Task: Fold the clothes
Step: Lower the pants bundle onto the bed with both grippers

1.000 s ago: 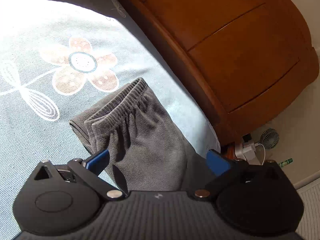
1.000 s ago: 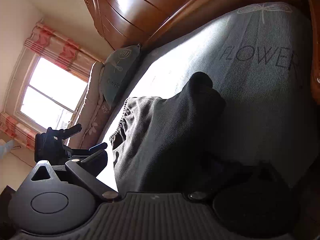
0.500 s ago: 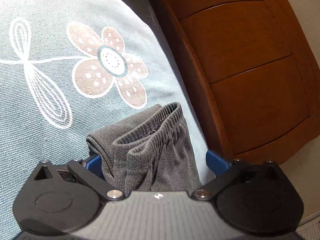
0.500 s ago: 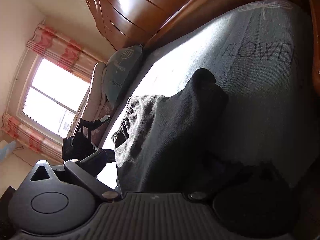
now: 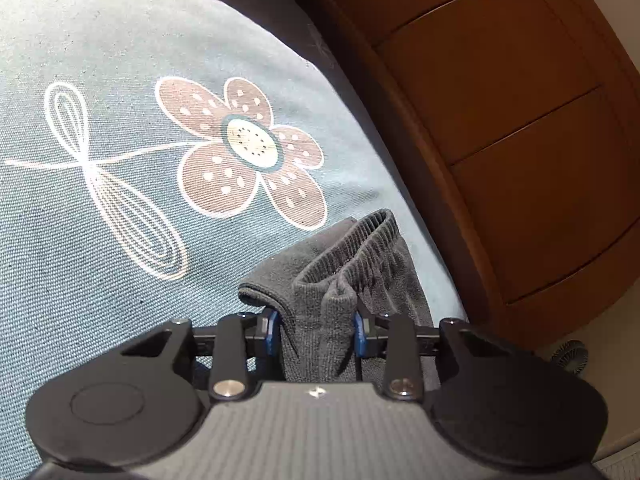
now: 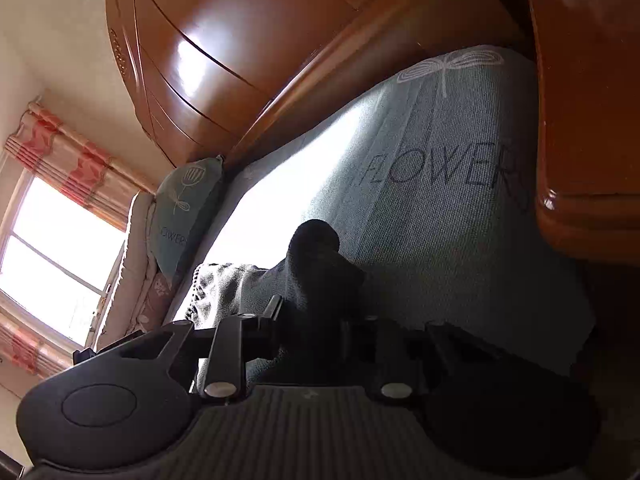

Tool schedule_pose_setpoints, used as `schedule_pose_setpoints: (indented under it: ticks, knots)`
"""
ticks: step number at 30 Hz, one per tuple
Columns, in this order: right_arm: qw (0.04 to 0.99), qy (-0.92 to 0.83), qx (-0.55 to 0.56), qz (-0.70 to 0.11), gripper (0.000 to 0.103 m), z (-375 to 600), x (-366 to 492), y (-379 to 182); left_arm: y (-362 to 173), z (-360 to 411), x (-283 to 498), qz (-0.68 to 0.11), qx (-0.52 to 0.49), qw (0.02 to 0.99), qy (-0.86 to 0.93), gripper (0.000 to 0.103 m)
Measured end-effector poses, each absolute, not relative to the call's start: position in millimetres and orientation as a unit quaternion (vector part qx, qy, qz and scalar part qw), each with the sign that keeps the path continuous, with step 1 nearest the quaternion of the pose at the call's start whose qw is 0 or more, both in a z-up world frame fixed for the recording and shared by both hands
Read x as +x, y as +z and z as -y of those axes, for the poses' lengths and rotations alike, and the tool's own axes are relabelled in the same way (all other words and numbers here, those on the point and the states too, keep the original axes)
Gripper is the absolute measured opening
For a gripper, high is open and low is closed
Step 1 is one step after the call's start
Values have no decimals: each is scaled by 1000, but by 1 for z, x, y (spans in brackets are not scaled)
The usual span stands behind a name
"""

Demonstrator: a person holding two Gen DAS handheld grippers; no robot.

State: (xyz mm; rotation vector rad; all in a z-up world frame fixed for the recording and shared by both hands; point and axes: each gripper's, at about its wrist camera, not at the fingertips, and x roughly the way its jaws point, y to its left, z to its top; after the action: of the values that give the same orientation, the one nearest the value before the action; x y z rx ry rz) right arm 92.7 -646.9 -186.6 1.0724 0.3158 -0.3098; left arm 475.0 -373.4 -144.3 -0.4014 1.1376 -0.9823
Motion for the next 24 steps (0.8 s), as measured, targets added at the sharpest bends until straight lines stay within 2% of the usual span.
schedule_pose_setpoints:
  ticks: [4, 5, 6, 8, 12, 16, 18, 21, 24]
  knots:
    - [861, -152, 460, -155, 19, 638, 92, -171, -130, 382, 476, -500, -149, 723, -453, 31]
    - [863, -160, 449, -167, 19, 636, 95, -170, -130, 381, 477, -503, -145, 724, -449, 35]
    - [865, -168, 438, -179, 22, 634, 97, -170, -134, 378, 478, -509, -143, 724, -442, 36]
    - [866, -184, 423, -195, 29, 631, 98, -171, -140, 373, 480, -522, -140, 725, -427, 46]
    - [887, -221, 351, -205, 45, 620, 84, -148, -122, 359, 472, -501, -105, 749, -422, 50]
    - [934, -179, 225, -214, 56, 588, 92, -112, -84, 374, 436, -436, -11, 760, -482, 70]
    - [945, -134, 173, -241, 57, 566, 108, -108, -79, 391, 411, -418, 41, 738, -528, 70]
    - [942, -121, 88, -300, 57, 536, 123, -126, -98, 406, 390, -413, 93, 726, -542, 71]
    - [941, -115, 55, -313, 57, 526, 117, -139, -123, 406, 398, -445, 104, 725, -515, 70]
